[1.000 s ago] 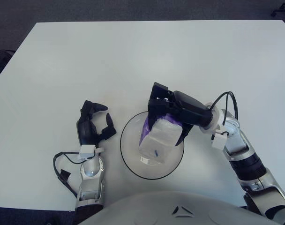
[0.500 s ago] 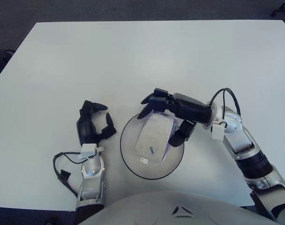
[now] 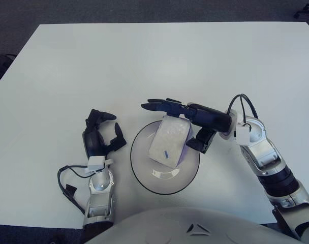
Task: Put the tissue paper into the plate.
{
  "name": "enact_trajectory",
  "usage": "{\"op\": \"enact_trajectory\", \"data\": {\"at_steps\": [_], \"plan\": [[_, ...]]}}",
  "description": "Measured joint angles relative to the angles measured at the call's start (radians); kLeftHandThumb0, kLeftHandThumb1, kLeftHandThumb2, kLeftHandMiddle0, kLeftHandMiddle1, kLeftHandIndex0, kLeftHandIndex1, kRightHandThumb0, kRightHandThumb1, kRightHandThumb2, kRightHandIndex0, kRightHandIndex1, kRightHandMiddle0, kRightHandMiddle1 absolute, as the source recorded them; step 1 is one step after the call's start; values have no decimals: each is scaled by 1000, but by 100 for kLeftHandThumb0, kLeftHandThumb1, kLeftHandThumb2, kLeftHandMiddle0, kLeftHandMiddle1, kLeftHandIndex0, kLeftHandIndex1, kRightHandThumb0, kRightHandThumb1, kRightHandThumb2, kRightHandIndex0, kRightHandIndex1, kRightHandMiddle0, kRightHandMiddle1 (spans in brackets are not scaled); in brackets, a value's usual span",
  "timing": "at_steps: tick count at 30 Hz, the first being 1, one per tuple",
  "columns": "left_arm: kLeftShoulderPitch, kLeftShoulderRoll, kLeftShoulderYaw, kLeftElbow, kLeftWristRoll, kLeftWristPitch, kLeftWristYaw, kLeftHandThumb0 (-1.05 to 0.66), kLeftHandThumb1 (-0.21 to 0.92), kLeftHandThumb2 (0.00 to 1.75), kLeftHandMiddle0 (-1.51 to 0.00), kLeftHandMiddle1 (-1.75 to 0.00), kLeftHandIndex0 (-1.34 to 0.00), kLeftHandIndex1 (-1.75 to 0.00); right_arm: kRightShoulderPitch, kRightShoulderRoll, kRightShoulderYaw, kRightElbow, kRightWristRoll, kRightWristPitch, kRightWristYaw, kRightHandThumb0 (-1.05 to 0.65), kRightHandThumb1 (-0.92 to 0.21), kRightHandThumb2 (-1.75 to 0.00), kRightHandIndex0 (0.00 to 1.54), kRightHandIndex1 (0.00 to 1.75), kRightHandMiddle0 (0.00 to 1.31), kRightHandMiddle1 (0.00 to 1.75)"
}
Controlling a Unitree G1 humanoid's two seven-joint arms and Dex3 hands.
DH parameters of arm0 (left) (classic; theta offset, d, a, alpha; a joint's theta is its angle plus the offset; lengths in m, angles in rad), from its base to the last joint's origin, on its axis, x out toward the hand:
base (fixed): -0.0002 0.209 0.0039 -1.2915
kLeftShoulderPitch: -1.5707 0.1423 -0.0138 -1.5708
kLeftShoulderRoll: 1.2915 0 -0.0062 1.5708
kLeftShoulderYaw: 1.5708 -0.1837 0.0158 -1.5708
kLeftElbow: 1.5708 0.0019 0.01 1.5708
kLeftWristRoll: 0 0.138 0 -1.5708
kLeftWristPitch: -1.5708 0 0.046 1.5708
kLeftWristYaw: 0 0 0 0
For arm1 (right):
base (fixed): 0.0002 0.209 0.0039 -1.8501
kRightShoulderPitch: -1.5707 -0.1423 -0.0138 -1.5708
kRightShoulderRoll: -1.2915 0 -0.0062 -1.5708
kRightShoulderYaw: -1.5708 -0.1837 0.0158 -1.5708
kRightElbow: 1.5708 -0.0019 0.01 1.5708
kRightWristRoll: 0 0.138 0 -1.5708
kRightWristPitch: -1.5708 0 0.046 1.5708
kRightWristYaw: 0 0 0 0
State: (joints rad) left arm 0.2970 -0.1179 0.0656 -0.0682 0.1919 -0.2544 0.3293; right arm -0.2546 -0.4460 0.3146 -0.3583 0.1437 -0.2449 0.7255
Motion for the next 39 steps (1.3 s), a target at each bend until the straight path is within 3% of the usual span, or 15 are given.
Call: {"op": "enact_trajectory", "data": {"at_steps": [11, 20, 25, 31, 35, 39], "plan": [[3, 0, -8, -25, 0, 55, 0, -50, 28, 137, -121, -175, -64, -175, 3, 8, -42, -8, 76, 5, 38, -102, -92, -118, 0, 0, 0, 0], [4, 0, -9, -30, -13, 69, 0, -49, 30, 135, -120, -175, -63, -175, 1, 12, -70, -1, 72, -10, 24, -101, -92, -111, 0, 0, 0, 0], [1, 0, -10, -25, -25, 65, -2, -49, 30, 135, -119, -175, -62, -175, -40, 44, -96, 133, 60, -94, 17, -103, -92, -109, 0, 0, 0, 0], [-8, 12, -16, -15, -18, 54, -4, -50, 28, 137, -117, -175, -64, -175, -66, 167, -154, 301, 23, -307, -101, -103, -92, -108, 0, 0, 0, 0], [-33, 34, -8, 21, -27, 16, -26, -49, 29, 136, -116, -175, -63, -175, -18, 241, -174, 261, 55, -320, -182, -102, -92, -110, 0, 0, 0, 0], [-45, 45, -6, 35, -40, -9, -46, -48, 33, 132, -113, -175, -60, -175, 113, 245, -211, 156, 97, -289, -216, -99, -92, -113, 0, 0, 0, 0]]}}
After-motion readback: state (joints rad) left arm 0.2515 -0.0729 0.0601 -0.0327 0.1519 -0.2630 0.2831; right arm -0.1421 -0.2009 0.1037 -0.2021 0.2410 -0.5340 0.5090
